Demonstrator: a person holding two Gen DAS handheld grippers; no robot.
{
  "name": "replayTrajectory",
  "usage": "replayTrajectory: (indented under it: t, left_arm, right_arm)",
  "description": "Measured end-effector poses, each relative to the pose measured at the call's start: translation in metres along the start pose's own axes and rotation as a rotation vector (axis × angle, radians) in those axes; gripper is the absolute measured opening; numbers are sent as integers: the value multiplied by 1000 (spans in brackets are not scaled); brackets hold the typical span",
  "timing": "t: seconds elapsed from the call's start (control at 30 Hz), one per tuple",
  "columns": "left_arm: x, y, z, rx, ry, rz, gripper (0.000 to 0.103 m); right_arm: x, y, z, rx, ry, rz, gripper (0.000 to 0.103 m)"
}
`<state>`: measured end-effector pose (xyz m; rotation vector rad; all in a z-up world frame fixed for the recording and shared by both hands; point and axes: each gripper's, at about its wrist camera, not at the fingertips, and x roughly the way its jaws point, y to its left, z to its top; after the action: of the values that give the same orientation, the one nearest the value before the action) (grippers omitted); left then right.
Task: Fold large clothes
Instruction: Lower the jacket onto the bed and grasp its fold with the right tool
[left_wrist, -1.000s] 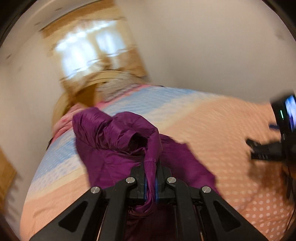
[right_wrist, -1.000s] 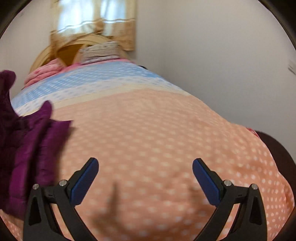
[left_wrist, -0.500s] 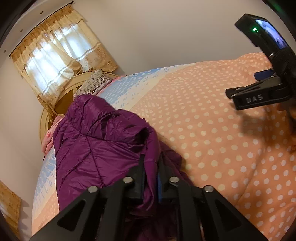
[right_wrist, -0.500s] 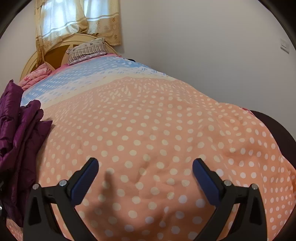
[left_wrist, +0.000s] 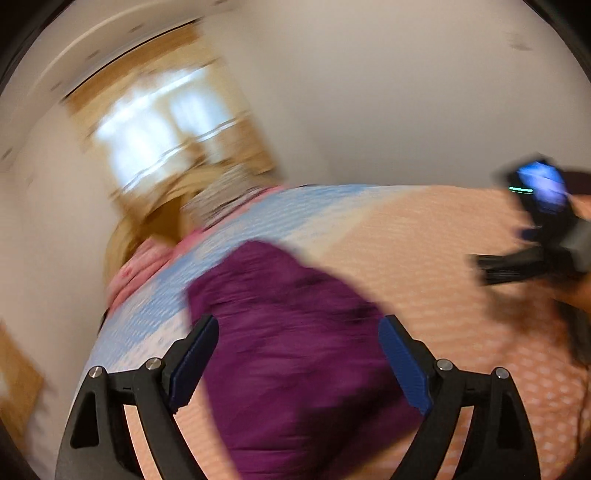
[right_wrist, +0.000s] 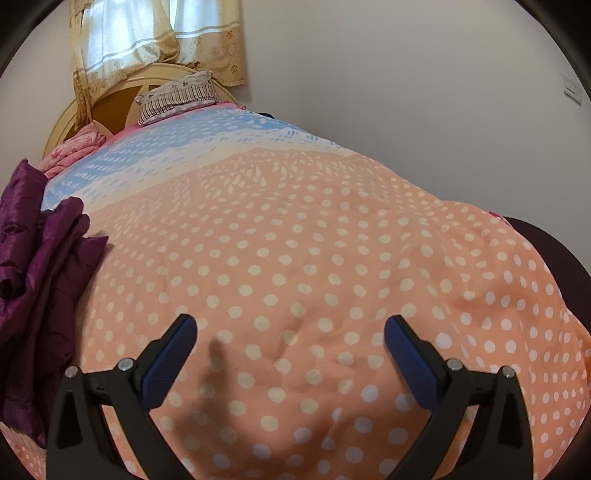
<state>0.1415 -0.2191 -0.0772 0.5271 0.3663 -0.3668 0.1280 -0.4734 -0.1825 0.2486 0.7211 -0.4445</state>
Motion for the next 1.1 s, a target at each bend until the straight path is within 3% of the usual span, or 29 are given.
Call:
replayTrajectory:
  t: [0.07, 0.13, 0.23, 0.37, 0.47, 0.6, 0.73, 0.9, 1.0, 1.1]
  left_arm:
    - [24, 43, -5, -89, 70, 104, 90]
    - [53, 84, -14, -191, 165, 190, 90]
    - [99, 135, -34, -367, 304, 294, 90]
    - [140, 172, -54, -573, 403, 323, 90]
    - [153, 175, -52, -636, 419, 292, 90]
    - [160, 165, -33, -622, 371, 290, 90]
    - [171, 165, -24, -630, 351, 275, 90]
    - [202, 148, -24, -580, 367, 237, 90]
    - [219, 123, -26, -504, 375, 243, 90]
    - [226, 112, -29, -505, 367, 239, 92]
  right_arm:
    - [-6, 8, 9, 3, 3, 40, 92]
    - [-9, 22, 21, -20, 11, 74, 74]
    - [-12, 60, 46, -60, 17, 143, 62]
    - [-16, 119, 78, -118, -5, 190, 61]
    - [-22, 170, 99, -163, -24, 217, 56]
    - [-15, 224, 111, -153, -7, 283, 47]
    - [9, 252, 108, -127, 13, 299, 47]
    - [53, 241, 81, -78, 61, 247, 45]
    - [62, 230, 69, -61, 47, 248, 45]
    - [61, 223, 64, -67, 15, 232, 45]
